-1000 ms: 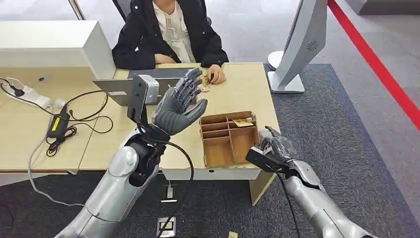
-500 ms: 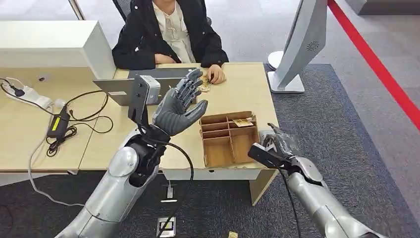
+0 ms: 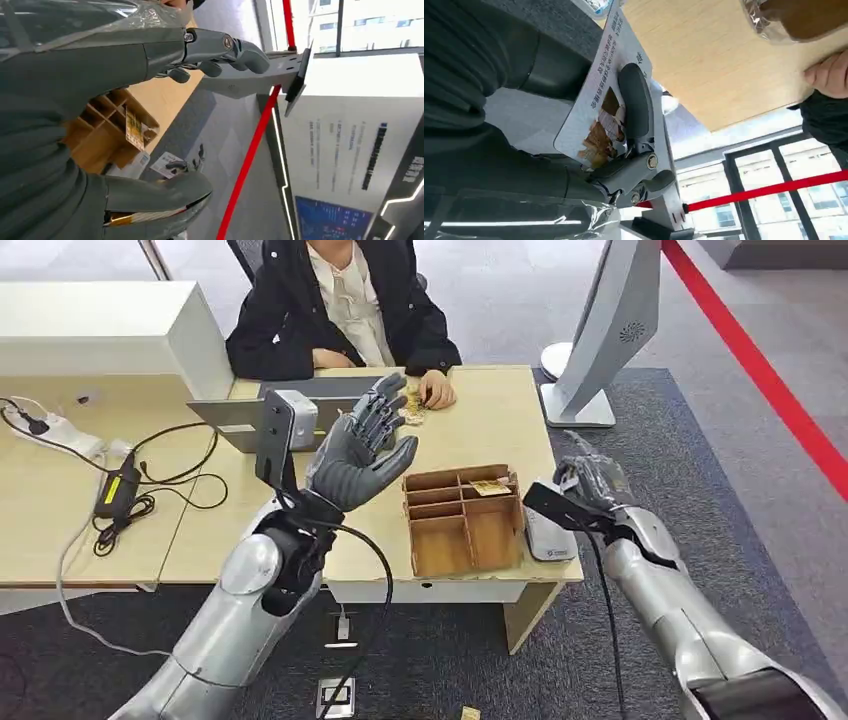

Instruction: Pass the card to the sensor for recognition and then transmit it.

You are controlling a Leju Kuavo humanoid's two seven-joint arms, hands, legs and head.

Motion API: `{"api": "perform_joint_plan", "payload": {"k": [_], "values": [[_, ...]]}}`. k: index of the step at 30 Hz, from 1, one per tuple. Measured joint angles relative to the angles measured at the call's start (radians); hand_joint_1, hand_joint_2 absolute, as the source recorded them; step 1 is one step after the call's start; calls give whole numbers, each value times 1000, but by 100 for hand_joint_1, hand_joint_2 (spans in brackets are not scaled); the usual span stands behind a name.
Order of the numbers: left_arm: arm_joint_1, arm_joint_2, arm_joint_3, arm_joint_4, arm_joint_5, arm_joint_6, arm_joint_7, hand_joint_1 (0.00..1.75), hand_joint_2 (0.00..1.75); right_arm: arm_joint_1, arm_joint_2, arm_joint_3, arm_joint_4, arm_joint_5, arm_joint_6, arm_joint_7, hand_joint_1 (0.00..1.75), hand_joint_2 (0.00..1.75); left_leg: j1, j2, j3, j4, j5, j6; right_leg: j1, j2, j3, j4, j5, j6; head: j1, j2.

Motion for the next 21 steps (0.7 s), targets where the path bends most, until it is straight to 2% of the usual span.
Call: {"api": "perform_joint_plan", "payload": {"k": [10, 16, 21], "values": [[-17, -5, -5, 13, 13, -15, -14, 0, 175, -157, 10, -4, 27, 53, -12, -26, 175, 175, 0, 0, 0, 0, 0, 0, 0, 0, 0, 0, 0, 0, 0, 0], [-28, -23, -7, 30, 14, -29, -30, 0, 175, -249, 58, 6, 47, 125, 1, -28, 175, 175, 0, 0, 0, 0, 0, 0, 0, 1, 0, 1, 0, 0, 0, 0], [-40, -38, -8, 48, 21, -43, -36, 0, 175, -320, 100, 20, 80, 156, 48, -12, 175, 175, 0, 0, 0, 0, 0, 0, 0, 0, 0, 1, 0, 0, 0, 0]]}}
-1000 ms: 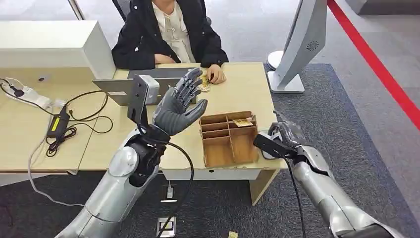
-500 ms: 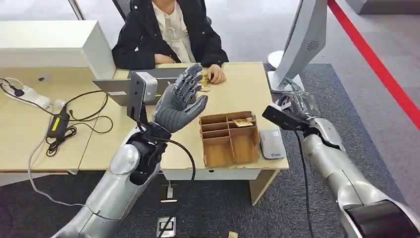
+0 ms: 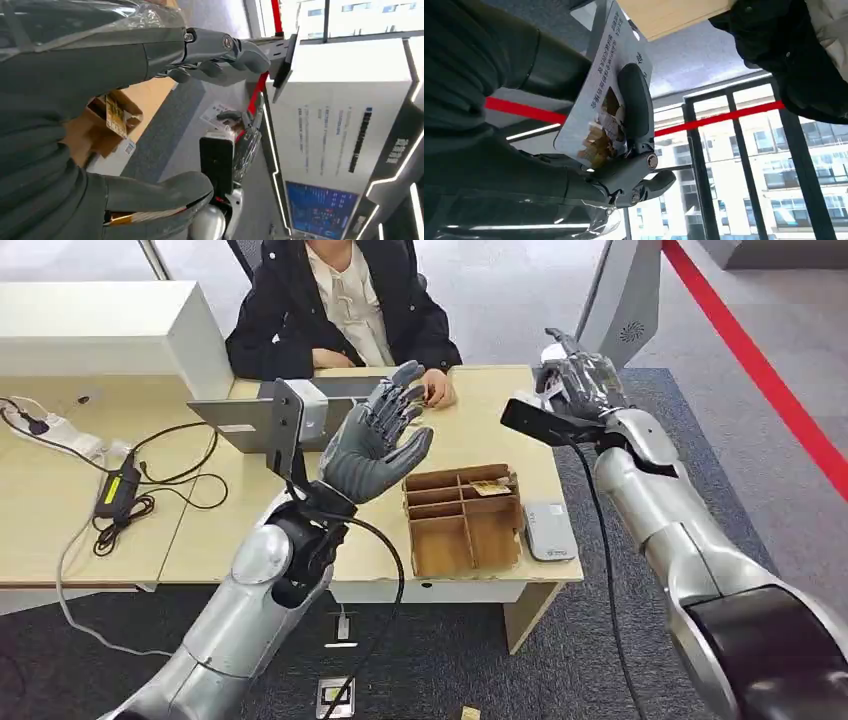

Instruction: Pass the card to the sensor for recognition and then transmit it.

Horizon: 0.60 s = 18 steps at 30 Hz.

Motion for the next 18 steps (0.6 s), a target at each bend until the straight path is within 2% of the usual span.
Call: {"api": "perform_joint_plan", "payload": {"k": [8, 18], "values": [[-16, -18, -1, 27, 2, -18, -12, 0, 175, -63, 61, 27, 56, 60, 27, 58, 175, 175, 0, 0, 0, 0, 0, 0, 0, 0, 0, 0, 0, 0, 0, 0], [-35, -36, -5, 56, 12, -29, -15, 0, 175, -97, 86, 35, 105, 63, 32, 112, 175, 175, 0, 0, 0, 0, 0, 0, 0, 0, 0, 0, 0, 0, 0, 0]]}}
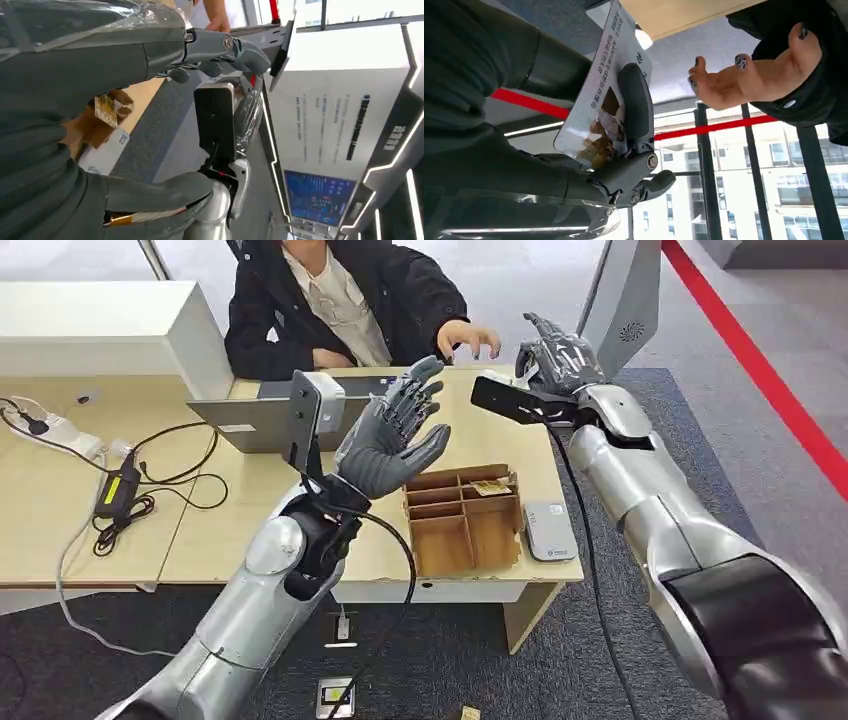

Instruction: Pass the card to the sensor for recognition and then transmit it.

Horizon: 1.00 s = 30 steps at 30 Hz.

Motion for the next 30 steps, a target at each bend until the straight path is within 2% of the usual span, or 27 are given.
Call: {"api": "perform_joint_plan", "payload": {"k": [8, 30], "values": [[-19, -7, -13, 8, 46, 2, 37, 0, 175, -22, 8, 15, 36, 21, 10, 37, 175, 175, 0, 0, 0, 0, 0, 0, 0, 0, 0, 0, 0, 0, 0, 0], [-55, -18, -42, 44, 77, 29, 19, 0, 175, -23, 7, 15, 75, 20, 6, 45, 175, 175, 0, 0, 0, 0, 0, 0, 0, 0, 0, 0, 0, 0, 0, 0]]}}
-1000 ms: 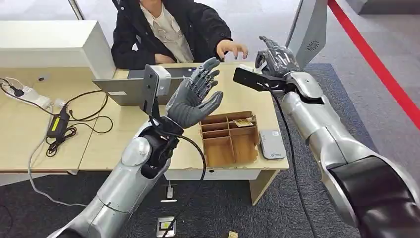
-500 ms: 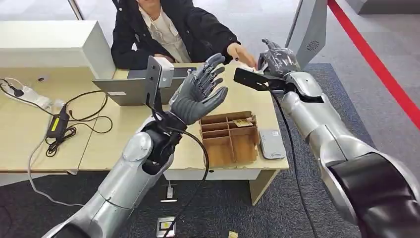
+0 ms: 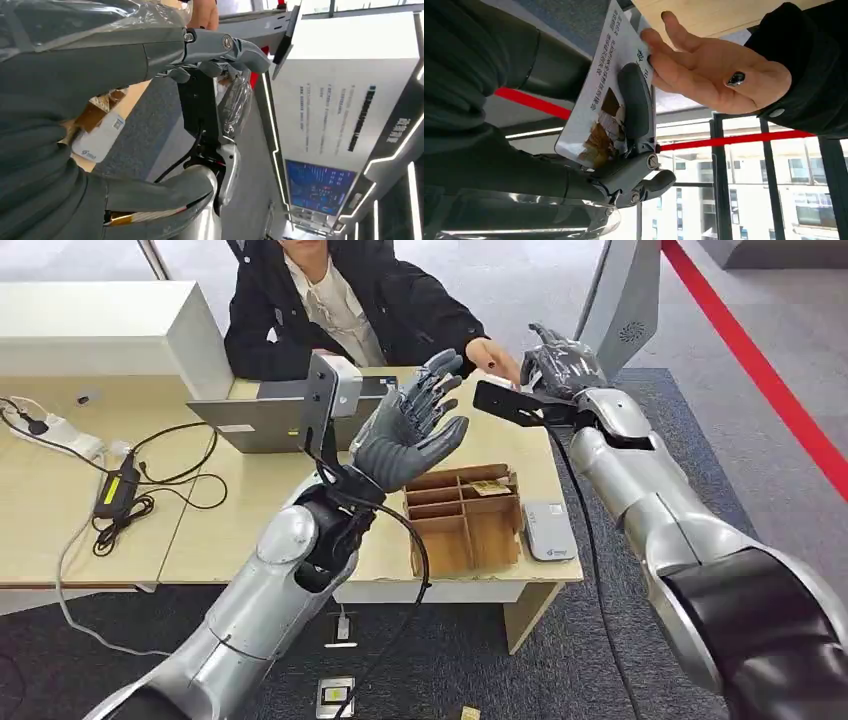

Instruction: Pass the card to the sensor for recognition and then transmit it.

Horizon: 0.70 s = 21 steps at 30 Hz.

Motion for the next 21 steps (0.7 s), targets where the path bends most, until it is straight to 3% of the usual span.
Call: {"api": "perform_joint_plan", "payload": {"k": [1, 2, 3, 4, 7, 9, 16, 21], "values": [[0, 0, 0, 2, 0, 1, -1, 0, 175, 0, 0, 0, 0, -2, -2, -1, 175, 175, 0, 0, 0, 0, 0, 0, 0, 0, 0, 0, 0, 0, 0, 0], [0, 0, 0, 4, 0, 3, -3, 0, 175, 0, 0, 0, 0, -7, -3, -2, 141, 175, 0, 0, 0, 0, 0, 0, 0, 0, 0, 0, 0, 0, 0, 0], [-1, 0, 0, 7, 0, 3, -5, 0, 175, 0, 0, 0, 1, -8, -4, -3, 40, 175, 0, 0, 0, 0, 0, 0, 0, 0, 0, 0, 0, 0, 0, 0], [-1, 0, 0, 9, 0, 5, -7, 0, 175, 0, 1, 0, 3, -11, -5, -6, 31, 175, 0, 0, 0, 0, 0, 0, 0, 0, 0, 0, 0, 0, 0, 0], [-1, 0, 0, 17, 0, 11, -18, 0, 175, 7, 2, 0, 6, -17, -17, -14, 23, 175, 0, 0, 0, 0, 0, 0, 0, 0, 0, 0, 0, 0, 0, 0], [-1, 0, 0, 20, 0, 13, -21, 0, 175, 15, 2, 0, 7, -18, -26, -21, 2, 175, 0, 0, 0, 0, 0, 0, 0, 0, 0, 0, 0, 0, 0, 0], [-1, 0, 0, 25, -3, 37, -23, 0, 175, 36, 1, 0, 10, -36, -67, -44, 0, 175, 0, 0, 0, 0, 0, 0, 0, 0, 0, 0, 0, 0, 0, 0], [0, 7, 1, 25, -10, 60, -20, 0, 175, 53, -3, -3, 10, -84, -127, -104, 0, 175, 0, 0, 0, 0, 0, 0, 0, 0, 0, 0, 0, 0, 0, 0]]}}
